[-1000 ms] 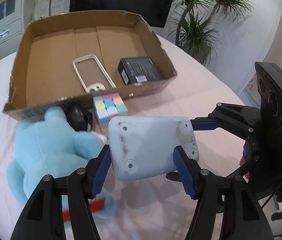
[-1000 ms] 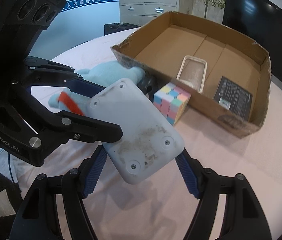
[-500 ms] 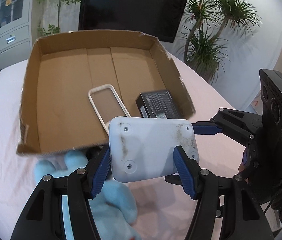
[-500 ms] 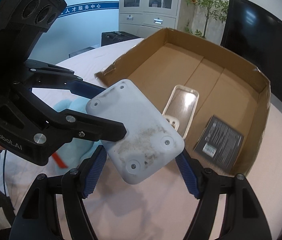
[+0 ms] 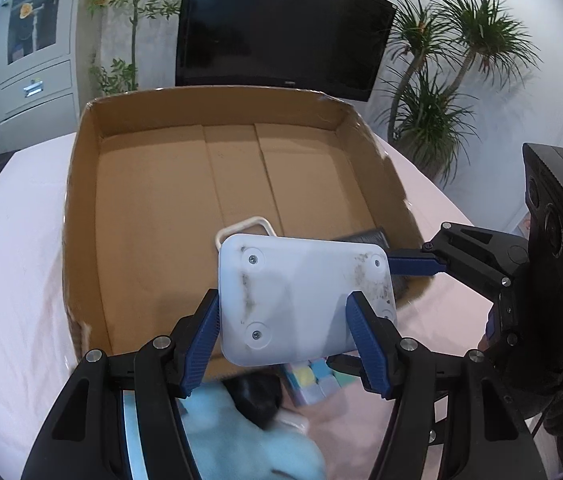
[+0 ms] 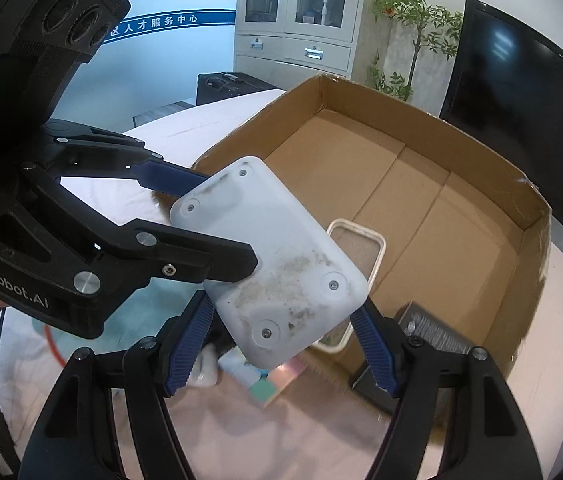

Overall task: Organize objects
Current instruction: 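Carry the white block with the left tool into the cardboard box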

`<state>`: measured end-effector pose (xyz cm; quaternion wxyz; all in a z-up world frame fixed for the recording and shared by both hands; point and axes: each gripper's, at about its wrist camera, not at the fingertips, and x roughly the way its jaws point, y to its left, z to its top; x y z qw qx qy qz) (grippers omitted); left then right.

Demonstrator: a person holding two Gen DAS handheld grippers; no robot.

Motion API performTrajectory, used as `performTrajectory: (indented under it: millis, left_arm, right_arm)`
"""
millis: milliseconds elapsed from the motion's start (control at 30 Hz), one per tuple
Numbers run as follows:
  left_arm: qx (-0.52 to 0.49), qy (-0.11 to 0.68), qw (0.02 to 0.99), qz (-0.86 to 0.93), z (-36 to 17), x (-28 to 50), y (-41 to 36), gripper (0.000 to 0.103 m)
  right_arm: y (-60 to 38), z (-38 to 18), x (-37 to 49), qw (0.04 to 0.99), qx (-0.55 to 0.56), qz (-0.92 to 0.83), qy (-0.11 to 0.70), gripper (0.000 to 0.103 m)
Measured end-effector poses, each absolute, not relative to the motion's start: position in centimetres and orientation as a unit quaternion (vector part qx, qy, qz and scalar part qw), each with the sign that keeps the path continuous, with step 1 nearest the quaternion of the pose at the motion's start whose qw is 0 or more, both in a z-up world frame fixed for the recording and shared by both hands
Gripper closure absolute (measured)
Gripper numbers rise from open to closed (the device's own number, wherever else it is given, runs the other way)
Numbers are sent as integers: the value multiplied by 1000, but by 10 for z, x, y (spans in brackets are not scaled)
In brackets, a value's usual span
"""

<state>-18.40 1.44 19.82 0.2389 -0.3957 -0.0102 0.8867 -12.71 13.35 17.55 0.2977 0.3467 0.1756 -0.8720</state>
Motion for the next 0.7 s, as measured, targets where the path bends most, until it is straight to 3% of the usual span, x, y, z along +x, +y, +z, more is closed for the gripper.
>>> performTrajectory:
  millis: [700]
  left_arm:
    - [-449,-51,206,868,132,-275,-15,41]
  right_arm:
    - [97,125,-199,298,380,-852,202,33]
